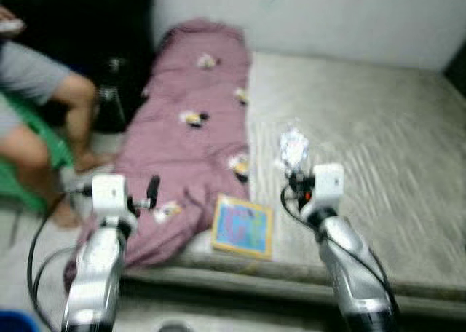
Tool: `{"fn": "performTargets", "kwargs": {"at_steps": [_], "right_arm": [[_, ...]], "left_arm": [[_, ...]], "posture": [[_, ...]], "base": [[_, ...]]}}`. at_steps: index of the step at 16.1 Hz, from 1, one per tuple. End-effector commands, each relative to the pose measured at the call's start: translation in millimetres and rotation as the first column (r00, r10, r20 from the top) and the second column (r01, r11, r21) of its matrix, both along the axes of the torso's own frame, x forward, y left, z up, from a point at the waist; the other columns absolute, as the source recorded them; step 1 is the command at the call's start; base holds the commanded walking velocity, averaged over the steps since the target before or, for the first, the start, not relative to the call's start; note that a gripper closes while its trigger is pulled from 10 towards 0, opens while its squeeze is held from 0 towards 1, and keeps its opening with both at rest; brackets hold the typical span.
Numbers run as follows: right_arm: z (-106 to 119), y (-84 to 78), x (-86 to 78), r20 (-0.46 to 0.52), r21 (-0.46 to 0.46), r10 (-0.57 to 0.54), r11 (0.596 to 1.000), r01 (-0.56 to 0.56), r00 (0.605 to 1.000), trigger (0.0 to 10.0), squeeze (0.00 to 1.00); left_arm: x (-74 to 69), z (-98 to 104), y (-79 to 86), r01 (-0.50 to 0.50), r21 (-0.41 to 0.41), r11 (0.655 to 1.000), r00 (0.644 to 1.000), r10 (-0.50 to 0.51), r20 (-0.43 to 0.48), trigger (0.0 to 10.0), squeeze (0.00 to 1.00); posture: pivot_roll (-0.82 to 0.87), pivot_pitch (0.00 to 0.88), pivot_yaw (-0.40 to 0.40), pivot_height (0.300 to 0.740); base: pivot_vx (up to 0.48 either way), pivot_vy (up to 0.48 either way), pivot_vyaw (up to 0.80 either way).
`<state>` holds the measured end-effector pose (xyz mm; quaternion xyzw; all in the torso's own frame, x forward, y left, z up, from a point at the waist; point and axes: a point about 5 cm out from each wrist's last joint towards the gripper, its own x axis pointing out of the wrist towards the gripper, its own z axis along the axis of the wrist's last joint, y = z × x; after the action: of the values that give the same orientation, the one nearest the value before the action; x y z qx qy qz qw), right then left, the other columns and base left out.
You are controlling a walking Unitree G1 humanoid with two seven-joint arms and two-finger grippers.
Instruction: Clean up the room
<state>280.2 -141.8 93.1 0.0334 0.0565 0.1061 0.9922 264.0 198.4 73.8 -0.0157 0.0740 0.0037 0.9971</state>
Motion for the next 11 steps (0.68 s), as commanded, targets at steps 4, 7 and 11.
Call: {"fn": "performTargets", "kwargs": {"at_steps": [4, 7, 11], "right_arm": [[3.2, -3.4, 2.6, 0.013, 0.014, -0.015, 1.0, 0.015, 1.0, 10.0, 0.0], [3.0, -1.7, 3.8, 0.016, 0.021, -0.009, 1.0, 0.008, 1.0, 10.0, 0.0], [2.6, -0.8, 4.7, 0.014, 0.02, -0.005, 1.0, 0.004, 1.0, 10.0, 0.0]], "left_arm": [[3.0, 2.0, 0.8, -0.001, 0.002, 1.0, 1.0, 0.001, 0.002, 10.0, 0.0], [4.1, 2.3, 0.1, 0.001, 0.004, 1.0, 1.0, -0.001, 0.004, 10.0, 0.0], [4.6, 3.3, 0.6, -0.005, 0.001, 1.0, 1.0, 0.005, 0.013, 10.0, 0.0]], "posture": [[-0.03, 0.0, -0.074, 0.74], [-0.02, 0.0, -0.077, 0.74], [-0.02, 0.0, -0.077, 0.74]], "base": [[0.0, 0.48, 0.0], [0.0, 0.48, 0.0], [0.0, 0.45, 0.0]]}}
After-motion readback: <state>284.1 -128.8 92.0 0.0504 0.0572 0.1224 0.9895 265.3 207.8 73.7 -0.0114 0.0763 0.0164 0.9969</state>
